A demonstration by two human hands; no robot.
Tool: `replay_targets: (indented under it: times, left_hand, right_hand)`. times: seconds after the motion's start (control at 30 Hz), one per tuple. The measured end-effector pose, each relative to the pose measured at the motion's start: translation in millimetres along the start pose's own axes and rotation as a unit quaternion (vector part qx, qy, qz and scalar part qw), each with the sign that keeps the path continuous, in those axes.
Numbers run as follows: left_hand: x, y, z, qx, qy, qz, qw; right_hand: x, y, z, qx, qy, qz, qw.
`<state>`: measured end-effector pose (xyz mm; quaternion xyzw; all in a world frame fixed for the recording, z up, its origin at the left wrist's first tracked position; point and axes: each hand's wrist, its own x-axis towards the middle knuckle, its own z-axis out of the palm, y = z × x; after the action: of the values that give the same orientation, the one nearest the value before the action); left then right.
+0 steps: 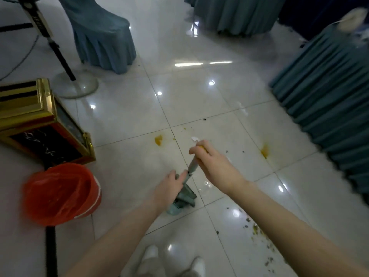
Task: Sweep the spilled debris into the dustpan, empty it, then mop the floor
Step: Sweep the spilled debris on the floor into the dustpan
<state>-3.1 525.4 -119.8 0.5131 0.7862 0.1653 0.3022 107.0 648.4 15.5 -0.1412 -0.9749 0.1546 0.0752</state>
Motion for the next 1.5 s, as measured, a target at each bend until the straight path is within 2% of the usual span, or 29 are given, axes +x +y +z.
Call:
replay_targets:
  times: [0.3, 1.3, 1.4, 1.5]
  left_hand:
    - [-1.6, 0.2, -8.1, 0.069, -0.028, -0.001, 0.997]
    - [8.3, 2.4, -1.8, 0.065, 0.006, 0.010, 0.998]
    - [10.2, 2.0, -3.7, 0.073, 0.013, 0.017, 0.997]
    - [-3.9, -10.8, -1.5, 0.065, -0.005, 0.009, 0.998]
  right_hand:
    - [1.0, -7.6, 2.1, -0.025, 0.003, 0.036, 0.999]
    - [6.8, 1.2, -6.1, 0.016, 0.043, 0.063, 0.997]
    - [9.6, -3.2, -2.0, 0.022, 0.028, 0.066, 0.997]
    - [9.4, 11.6, -12.8, 0.039, 0.059, 0.149, 0.986]
